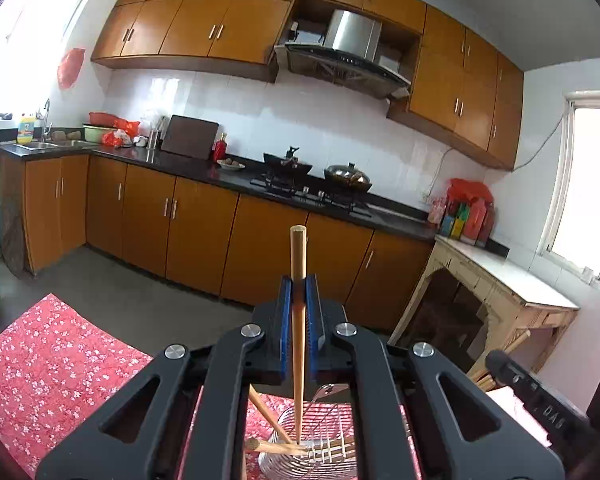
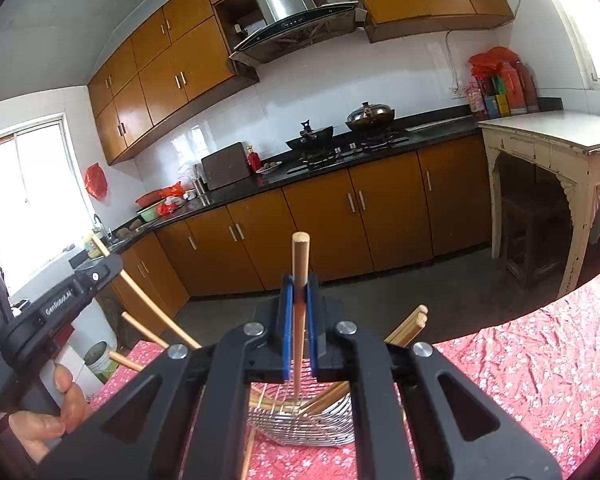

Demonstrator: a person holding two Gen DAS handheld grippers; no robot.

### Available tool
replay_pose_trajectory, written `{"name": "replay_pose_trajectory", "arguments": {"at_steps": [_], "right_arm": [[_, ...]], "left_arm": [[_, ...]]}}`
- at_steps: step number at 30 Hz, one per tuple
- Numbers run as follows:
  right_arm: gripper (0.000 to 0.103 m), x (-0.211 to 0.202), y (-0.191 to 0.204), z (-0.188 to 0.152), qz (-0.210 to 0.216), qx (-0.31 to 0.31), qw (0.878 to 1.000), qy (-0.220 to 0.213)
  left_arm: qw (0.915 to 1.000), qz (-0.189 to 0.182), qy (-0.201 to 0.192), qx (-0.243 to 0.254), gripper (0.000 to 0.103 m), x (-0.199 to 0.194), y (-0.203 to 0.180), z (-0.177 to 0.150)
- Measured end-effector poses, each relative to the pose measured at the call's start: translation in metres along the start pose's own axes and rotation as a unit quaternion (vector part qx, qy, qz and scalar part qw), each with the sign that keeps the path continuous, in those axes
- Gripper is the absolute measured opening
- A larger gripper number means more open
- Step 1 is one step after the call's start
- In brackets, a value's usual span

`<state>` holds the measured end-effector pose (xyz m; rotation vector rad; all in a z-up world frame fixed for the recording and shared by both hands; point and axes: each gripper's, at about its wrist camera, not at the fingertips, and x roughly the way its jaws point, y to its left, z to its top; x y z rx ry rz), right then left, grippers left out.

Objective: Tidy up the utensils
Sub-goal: 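Open both tools to drop the chopsticks into the wire holder, then close the right tool on a chopstick while the left tool grasps the last chopstick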

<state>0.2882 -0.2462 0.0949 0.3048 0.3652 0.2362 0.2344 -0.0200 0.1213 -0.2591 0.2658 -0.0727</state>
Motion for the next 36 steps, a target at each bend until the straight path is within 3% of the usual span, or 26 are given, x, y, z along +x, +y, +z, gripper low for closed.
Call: {"name": "replay_pose_trajectory", "arguments": {"at_steps": [6,10,12,14,16,17,18,28,36], "right_arm": [[0.008,0.006,-0.01,0.003,-0.006,0.026,1.0,0.005],[0.008,0.023,-0.016,0.003,-0.01,0.041,0.999,0.031],[0.013,0.03,-0.019,0.003,-0.018,0.042,0.998,0.044],[0.026,0.032,-0.021,0.003,-0.031,0.042,0.997,0.049],[0.041,0.023,-0.024,0.004,-0.042,0.041,0.998,0.036],[0.043,0.019,-0.025,0.004,-0.045,0.04,0.998,0.029],[0.045,0.014,-0.026,0.004,-0.048,0.039,0.998,0.022],[0.049,-0.049,-0.032,-0.005,-0.077,0.024,0.997,-0.009],[0.05,-0.076,-0.049,-0.063,-0.111,0.029,0.993,0.035]], "left_arm": [[0.9996,0.007,0.026,0.004,0.007,0.009,0.003,-0.002],[0.999,0.012,0.041,0.013,0.007,0.013,-0.001,-0.002],[0.9988,0.016,0.044,0.013,0.008,0.012,-0.003,-0.002],[0.9986,0.016,0.048,0.013,0.008,0.009,-0.003,0.0],[0.9988,0.021,0.041,0.014,0.022,0.002,-0.002,0.003],[0.999,0.025,0.035,0.014,0.041,-0.001,-0.002,0.005],[0.9991,0.028,0.03,0.013,0.047,-0.003,-0.002,0.007],[0.9989,0.041,0.014,0.017,0.047,-0.042,0.008,0.017],[0.9976,0.06,0.021,0.029,0.047,-0.085,0.037,-0.005]]}}
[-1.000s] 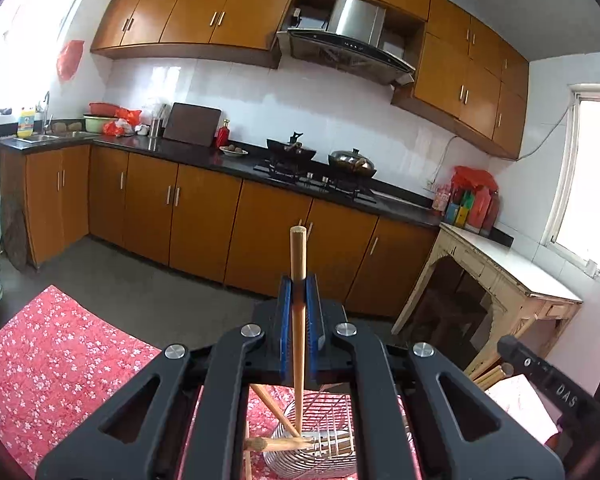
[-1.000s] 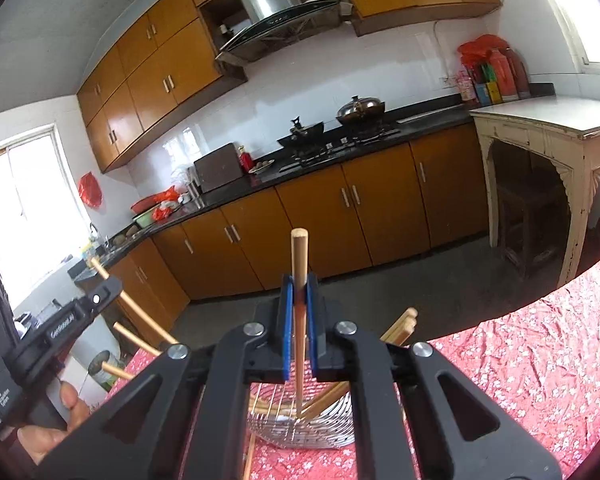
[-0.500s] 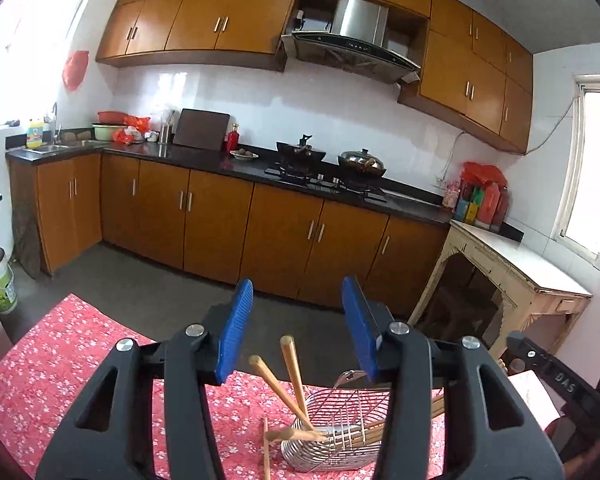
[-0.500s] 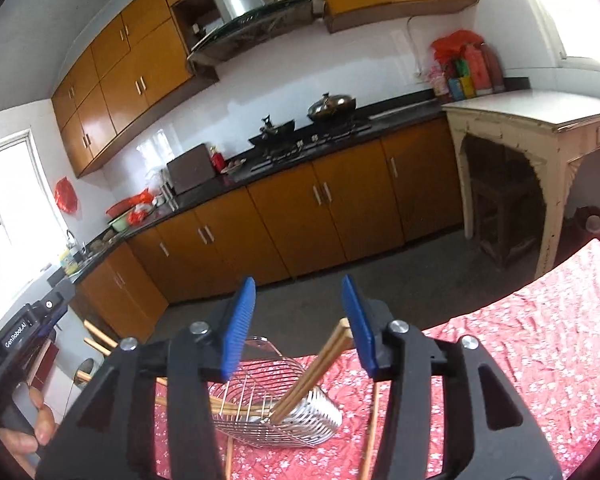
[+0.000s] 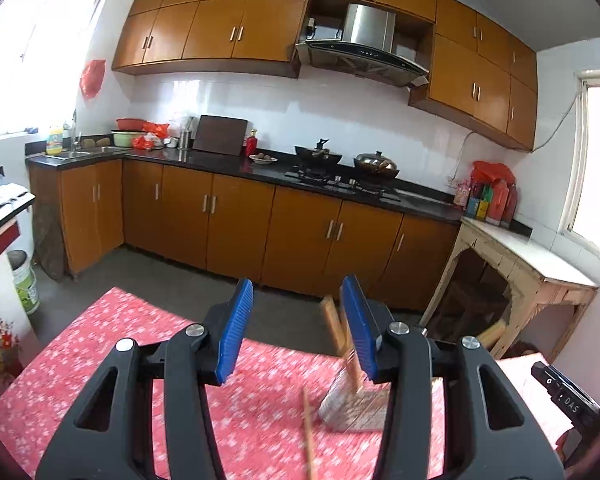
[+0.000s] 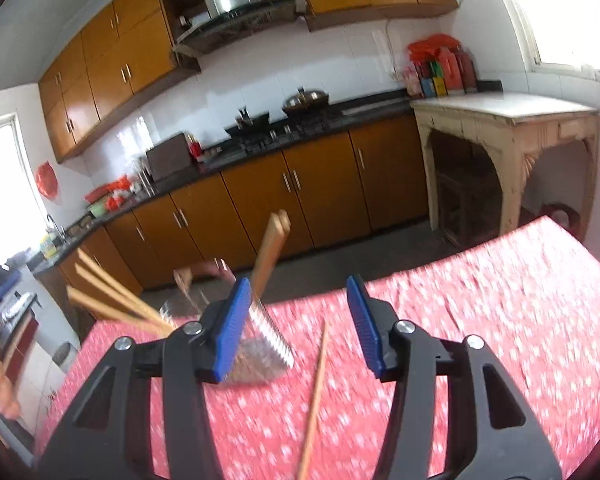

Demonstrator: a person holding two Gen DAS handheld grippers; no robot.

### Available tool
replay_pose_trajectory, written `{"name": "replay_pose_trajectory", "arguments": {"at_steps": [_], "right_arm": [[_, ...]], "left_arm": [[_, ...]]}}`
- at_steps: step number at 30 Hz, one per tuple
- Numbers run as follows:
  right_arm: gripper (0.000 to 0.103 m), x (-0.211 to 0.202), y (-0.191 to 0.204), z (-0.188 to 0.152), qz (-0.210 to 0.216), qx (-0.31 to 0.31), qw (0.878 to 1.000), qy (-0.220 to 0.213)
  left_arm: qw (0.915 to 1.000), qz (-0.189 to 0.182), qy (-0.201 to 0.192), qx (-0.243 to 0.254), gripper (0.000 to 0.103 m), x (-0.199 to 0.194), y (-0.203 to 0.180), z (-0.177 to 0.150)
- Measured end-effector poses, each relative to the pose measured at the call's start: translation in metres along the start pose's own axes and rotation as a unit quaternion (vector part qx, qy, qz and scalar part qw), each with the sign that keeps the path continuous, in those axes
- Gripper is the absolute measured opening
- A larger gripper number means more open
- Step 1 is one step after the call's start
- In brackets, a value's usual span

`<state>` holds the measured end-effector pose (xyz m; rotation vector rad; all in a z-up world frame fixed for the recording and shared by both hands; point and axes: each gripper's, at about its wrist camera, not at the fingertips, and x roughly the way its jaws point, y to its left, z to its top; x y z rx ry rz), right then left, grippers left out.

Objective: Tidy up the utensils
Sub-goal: 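Close the right tool on a chopstick while the left tool grasps the last chopstick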

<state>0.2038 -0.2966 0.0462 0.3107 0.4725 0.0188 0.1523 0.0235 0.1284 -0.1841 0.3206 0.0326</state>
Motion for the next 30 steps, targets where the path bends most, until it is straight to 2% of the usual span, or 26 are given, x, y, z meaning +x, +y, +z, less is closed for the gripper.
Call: {"name": "replay_pose_trajectory", "arguments": {"at_steps": [5,8,11,13,16,20,23,25,26,30], "right_arm": [[0.05,0.018,-0.012,-0.056,-0.021,-0.001,0.998,0.064],[0.05,0.035,-0.01,-0.093,-0.036,-0.02,0.994,0.103],[0.05,0.049,-0.005,-0.124,-0.032,-0.031,0.989,0.138],[0.05,0.057,0.001,-0.138,-0.031,-0.04,0.986,0.156],[0.05,0.069,0.012,-0.15,-0.034,-0.056,0.982,0.176],[0.049,0.083,0.024,-0.155,-0.047,-0.082,0.978,0.186],[0.038,0.093,0.031,-0.16,-0.069,-0.103,0.972,0.198],[0.017,0.094,0.032,-0.162,-0.083,-0.112,0.972,0.19],[0.012,0.095,0.031,-0.162,-0.085,-0.11,0.972,0.189],[0.008,0.099,0.023,-0.159,-0.083,-0.098,0.974,0.189]], "left_arm": [[0.9986,0.028,0.031,0.031,0.047,-0.006,0.022,-0.046],[0.995,0.031,0.081,0.049,0.047,0.014,0.031,-0.084],[0.988,0.028,0.14,0.059,0.047,0.039,0.032,-0.122],[0.9826,0.021,0.174,0.063,0.047,0.054,0.029,-0.145],[0.9766,0.012,0.203,0.068,0.047,0.067,0.021,-0.166],[0.9719,-0.002,0.224,0.073,0.049,0.075,0.017,-0.182],[0.9704,-0.01,0.229,0.078,0.049,0.078,0.015,-0.191],[0.9697,-0.014,0.23,0.08,0.049,0.078,0.011,-0.196],[0.9688,-0.017,0.234,0.08,0.049,0.08,0.009,-0.198],[0.9654,-0.031,0.248,0.075,0.049,0.085,0.004,-0.206]]}}
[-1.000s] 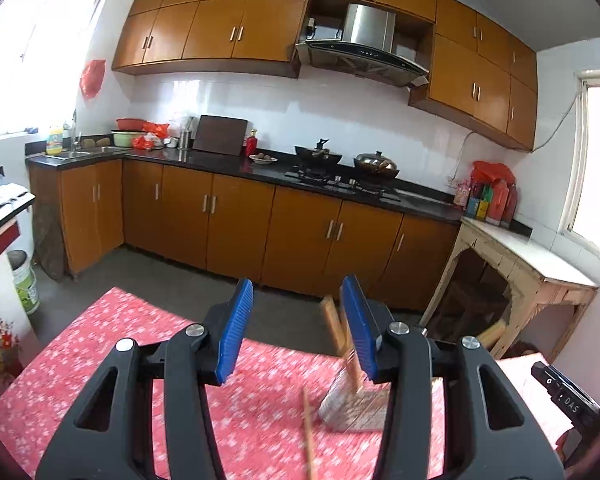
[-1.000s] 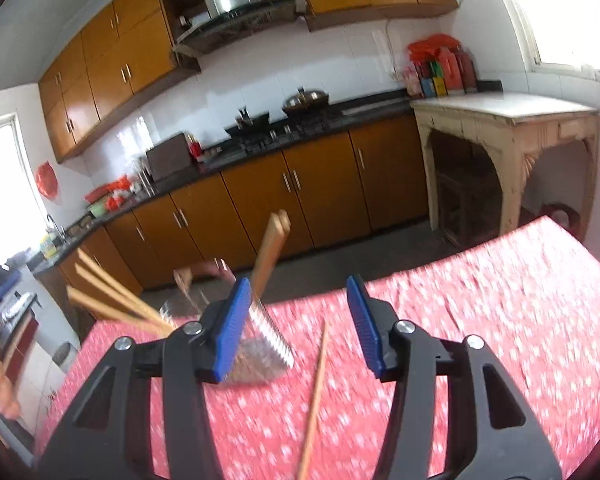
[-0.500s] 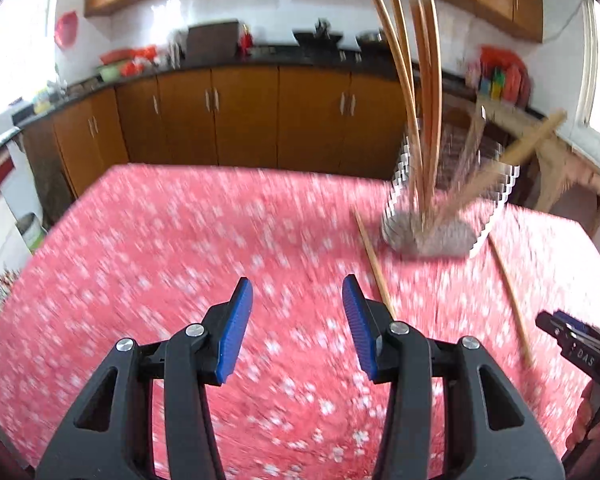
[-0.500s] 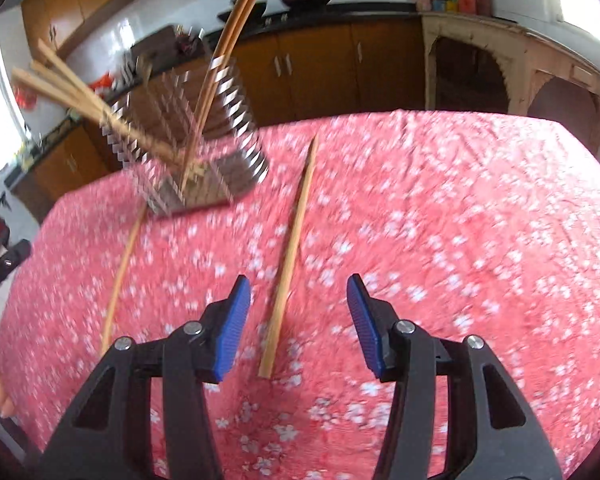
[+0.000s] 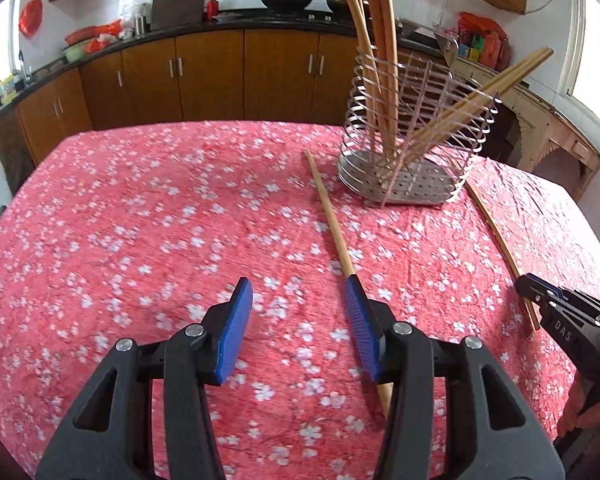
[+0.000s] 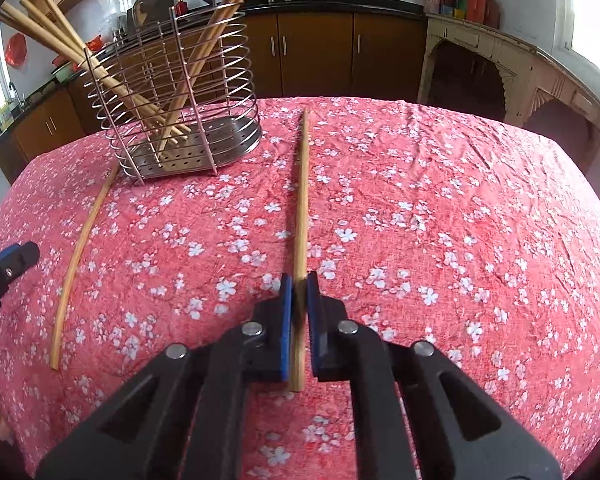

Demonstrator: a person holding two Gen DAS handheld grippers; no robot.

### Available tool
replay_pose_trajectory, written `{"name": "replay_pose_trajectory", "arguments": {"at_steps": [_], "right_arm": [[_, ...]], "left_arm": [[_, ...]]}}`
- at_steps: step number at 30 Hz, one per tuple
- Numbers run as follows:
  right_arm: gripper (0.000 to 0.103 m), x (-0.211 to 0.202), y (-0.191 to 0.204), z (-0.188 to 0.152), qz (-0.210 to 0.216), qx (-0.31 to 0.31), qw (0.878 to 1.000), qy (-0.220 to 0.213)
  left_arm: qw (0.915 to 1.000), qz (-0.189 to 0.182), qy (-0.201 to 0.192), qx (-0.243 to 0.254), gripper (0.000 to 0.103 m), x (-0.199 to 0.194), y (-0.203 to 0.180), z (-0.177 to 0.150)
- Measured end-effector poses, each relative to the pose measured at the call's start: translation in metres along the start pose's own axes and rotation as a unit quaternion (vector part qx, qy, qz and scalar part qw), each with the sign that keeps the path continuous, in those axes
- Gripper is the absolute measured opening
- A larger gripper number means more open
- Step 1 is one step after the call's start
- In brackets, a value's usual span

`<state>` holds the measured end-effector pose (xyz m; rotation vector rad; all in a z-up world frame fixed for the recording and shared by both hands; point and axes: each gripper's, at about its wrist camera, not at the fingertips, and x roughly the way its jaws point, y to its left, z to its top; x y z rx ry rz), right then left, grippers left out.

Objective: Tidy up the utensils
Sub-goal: 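Close the right tool on a chopstick while the left tool grasps the last chopstick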

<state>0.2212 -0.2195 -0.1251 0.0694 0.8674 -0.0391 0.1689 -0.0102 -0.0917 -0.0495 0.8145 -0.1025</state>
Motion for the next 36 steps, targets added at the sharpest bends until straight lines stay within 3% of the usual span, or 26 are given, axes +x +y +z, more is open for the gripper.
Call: {"name": "replay_pose_trajectory", "arguments": {"at_steps": [3,8,10,24,36], "right_arm": [[0.008,-0.001,-0.014,0.001,-0.007,0.013,1.0,-0.001],[0.008,-0.001,-0.07,0.006,-0.066,0.093,0.993,-0.006],[0.008,0.0,-0.076,0.007,-0.068,0.097,0.993,-0.007],[0.009,0.001,-0.057,0.003,-0.076,0.063,0.995,-0.005],[0.009,0.002,-0.065,0.005,-0.074,0.063,0.995,-0.005]], "left_arm": [[0.9999,-0.007,0.006,0.004,0.049,0.003,-0.005,-0.003],[0.9997,-0.015,0.012,0.015,0.049,0.007,-0.014,-0.006],[0.9995,-0.018,0.016,0.021,0.049,0.01,-0.018,-0.006],[0.9986,0.015,0.035,0.037,0.049,0.024,-0.038,-0.003],[0.9977,0.032,0.037,0.046,0.049,0.03,-0.045,0.001]]}}
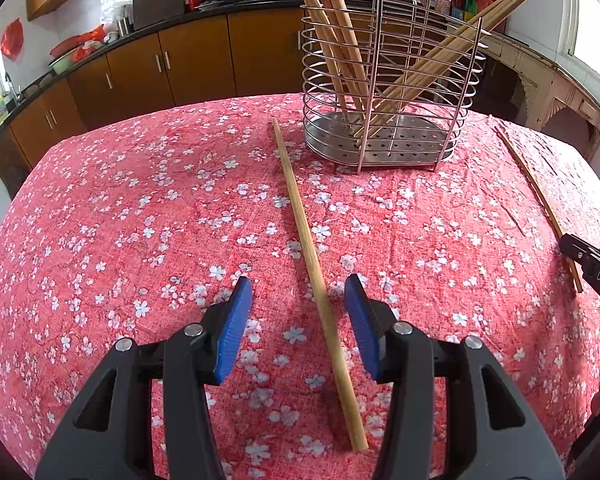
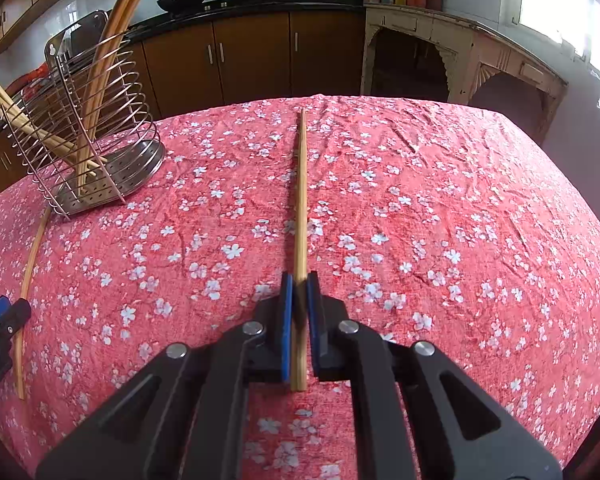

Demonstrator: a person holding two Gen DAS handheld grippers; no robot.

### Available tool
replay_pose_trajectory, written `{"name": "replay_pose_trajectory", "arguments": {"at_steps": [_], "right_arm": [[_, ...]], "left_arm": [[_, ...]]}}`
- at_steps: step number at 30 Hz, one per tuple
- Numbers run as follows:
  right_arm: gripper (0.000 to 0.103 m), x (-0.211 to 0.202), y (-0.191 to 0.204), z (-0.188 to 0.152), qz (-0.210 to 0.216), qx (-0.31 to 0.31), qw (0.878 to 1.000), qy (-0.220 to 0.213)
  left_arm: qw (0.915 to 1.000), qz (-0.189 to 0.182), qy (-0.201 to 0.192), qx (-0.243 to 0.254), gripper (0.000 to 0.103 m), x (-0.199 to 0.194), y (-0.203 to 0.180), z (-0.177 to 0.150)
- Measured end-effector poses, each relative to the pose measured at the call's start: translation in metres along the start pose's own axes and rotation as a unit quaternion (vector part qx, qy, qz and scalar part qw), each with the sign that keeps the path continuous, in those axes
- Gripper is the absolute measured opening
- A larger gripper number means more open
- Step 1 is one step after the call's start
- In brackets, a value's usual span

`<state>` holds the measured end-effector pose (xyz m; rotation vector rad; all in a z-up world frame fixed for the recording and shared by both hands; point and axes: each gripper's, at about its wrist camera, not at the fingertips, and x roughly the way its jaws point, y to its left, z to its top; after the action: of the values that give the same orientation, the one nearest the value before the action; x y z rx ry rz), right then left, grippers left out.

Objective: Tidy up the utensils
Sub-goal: 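Close the right tool on a chopstick while the left tool grasps the last chopstick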

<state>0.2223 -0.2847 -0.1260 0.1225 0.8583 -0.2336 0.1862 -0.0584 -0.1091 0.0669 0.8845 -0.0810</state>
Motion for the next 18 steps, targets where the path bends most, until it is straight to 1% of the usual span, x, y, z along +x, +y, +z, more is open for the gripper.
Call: {"name": "replay_pose_trajectory", "arguments": {"at_steps": [4,6,7,8,9,11,16,18], "right_arm": [[0.009,0.0,0.0,0.001,0.0,0.0,1.0,0.0],[0.009,0.001,0.0,0.001,0.0,0.0,1.0,0.0],[0.009,0.001,-0.001,0.001,0.002,0.002,1.0,0.0],[0.009,0.001,-0.001,0.001,0.005,0.004,1.0,0.0],[0.009,0.001,-0.003,0.001,0.008,0.005,1.0,0.0],[0.009,0.0,-0.006,0.0,0.016,0.01,1.0,0.0],[0.009,-0.002,-0.004,-0.002,0.026,-0.001,1.0,0.0],[0.009,-0.005,0.002,-0.005,0.052,-0.02,0.998,0.001]], "left_arm": [[1.0,0.001,0.0,0.0,0.048,0.0,0.001,0.0],[1.0,0.004,-0.003,0.0,0.025,-0.001,-0.001,0.0],[1.0,0.008,-0.003,0.001,0.02,-0.001,-0.001,0.0],[0.9999,0.012,-0.004,0.004,0.012,0.0,-0.001,0.001],[0.9999,0.012,-0.004,0.006,0.008,-0.001,0.003,0.001],[0.9999,0.012,-0.004,0.008,0.008,-0.001,0.011,0.002],[0.9994,0.031,-0.002,-0.016,0.008,0.001,0.056,0.003],[0.9992,0.03,-0.002,-0.027,0.008,0.002,0.073,0.004]]}}
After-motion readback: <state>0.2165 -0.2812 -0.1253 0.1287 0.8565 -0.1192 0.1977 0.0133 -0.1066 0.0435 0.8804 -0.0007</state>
